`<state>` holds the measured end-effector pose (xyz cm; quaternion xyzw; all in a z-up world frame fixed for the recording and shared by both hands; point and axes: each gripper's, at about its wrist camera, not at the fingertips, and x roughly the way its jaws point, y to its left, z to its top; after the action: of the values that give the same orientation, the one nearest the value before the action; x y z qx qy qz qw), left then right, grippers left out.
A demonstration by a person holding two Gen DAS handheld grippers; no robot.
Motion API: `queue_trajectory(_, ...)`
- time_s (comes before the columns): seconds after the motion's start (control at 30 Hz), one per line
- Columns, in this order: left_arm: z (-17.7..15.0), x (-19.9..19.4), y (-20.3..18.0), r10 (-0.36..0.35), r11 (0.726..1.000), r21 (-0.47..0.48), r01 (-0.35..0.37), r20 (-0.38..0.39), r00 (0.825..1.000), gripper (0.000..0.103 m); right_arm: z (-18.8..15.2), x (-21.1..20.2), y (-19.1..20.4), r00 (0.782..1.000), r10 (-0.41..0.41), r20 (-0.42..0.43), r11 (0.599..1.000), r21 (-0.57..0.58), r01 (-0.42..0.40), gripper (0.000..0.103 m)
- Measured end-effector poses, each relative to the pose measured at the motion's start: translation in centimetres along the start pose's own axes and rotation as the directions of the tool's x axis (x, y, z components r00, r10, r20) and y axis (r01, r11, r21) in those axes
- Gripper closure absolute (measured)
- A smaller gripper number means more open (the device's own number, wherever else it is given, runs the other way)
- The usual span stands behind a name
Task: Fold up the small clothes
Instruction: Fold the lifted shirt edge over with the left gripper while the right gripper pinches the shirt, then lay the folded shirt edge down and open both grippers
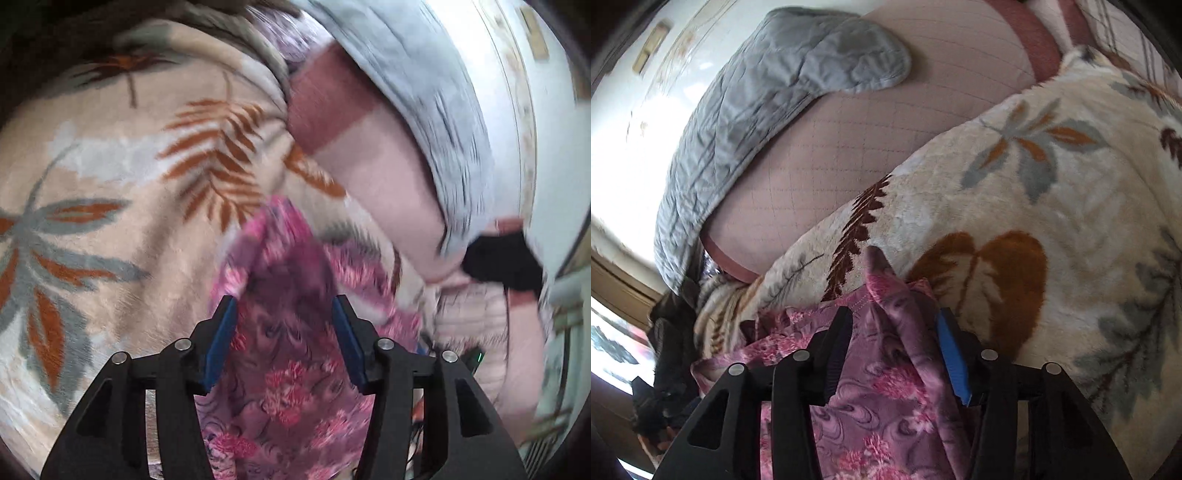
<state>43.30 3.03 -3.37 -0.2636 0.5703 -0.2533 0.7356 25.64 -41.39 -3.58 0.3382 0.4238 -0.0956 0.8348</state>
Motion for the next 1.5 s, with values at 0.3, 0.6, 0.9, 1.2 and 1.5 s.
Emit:
queue_trajectory(0.3, 0.7, 3.9, -2.1, 0.158, 0.984, 0.082, -0.157, -0.002, 0.987, 0.053, 1.1, 0.1, 2.2, 0.997, -0.027, 0.07, 0.997, -0.07, 0.032, 0.098)
queue_trajectory(0.6, 3.2, 3.8, -0.5, 0.255, 0.967, -0.022, -0.254, 0.047, 0.966, 0.084, 0.8, 1.5, -1.7, 0.996, -0.089, 0.005, 0.993, 0.077, 0.089, 0.089)
queue_trajectory(0.9, -2.6, -1.1, 1.3, 0.146, 0.987, 0.086, -0.139, -0.078, 0.986, 0.062, -3.4, -3.0, -3.6, 1.0, 0.024, -0.006, 0.994, 0.106, -0.023, 0.069)
queue_trajectory(1.2, -13.0, -5.0, 3.3, 0.063, 0.994, 0.101, -0.045, -0.182, 0.981, 0.05, -11.4, -8.8, -7.2, 0.994, 0.101, -0.044, 0.975, 0.206, -0.089, 0.06)
queue_trajectory(1.5, -16.1, -5.3, 4.8, 0.011, 0.998, -0.057, -0.018, -0.124, 0.992, 0.094, -14.4, -11.2, -6.6, 0.987, 0.159, 0.037, 0.936, 0.311, -0.163, 0.093)
